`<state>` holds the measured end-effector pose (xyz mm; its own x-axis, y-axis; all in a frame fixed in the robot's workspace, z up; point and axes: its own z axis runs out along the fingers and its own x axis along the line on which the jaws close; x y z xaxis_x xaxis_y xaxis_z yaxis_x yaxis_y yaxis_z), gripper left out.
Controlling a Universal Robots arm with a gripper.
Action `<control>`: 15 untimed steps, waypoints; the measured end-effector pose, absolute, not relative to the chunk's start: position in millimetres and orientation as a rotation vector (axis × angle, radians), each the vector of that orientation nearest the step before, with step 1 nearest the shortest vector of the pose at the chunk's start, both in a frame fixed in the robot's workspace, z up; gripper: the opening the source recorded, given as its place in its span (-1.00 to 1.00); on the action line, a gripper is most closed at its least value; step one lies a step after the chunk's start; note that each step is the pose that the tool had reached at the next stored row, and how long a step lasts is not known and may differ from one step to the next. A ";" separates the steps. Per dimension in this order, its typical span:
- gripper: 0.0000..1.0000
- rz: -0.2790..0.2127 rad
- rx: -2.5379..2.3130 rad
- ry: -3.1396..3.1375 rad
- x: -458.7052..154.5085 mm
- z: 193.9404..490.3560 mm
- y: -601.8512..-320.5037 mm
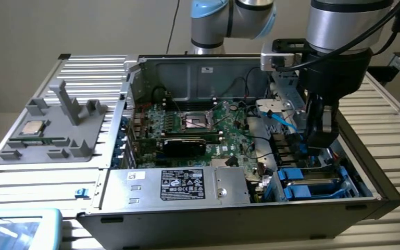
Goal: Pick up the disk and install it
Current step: 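Insert the first disk wire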
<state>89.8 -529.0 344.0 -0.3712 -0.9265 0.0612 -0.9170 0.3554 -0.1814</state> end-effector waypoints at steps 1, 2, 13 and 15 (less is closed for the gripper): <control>-0.29 -0.287 -1.720 2.552 89.8 343.8 -529.0; -0.29 -0.288 -1.706 2.563 89.8 343.6 -529.0; -0.29 -0.291 -1.658 2.599 91.8 339.9 -529.0; -0.29 -0.290 -1.657 2.599 91.9 339.6 -529.0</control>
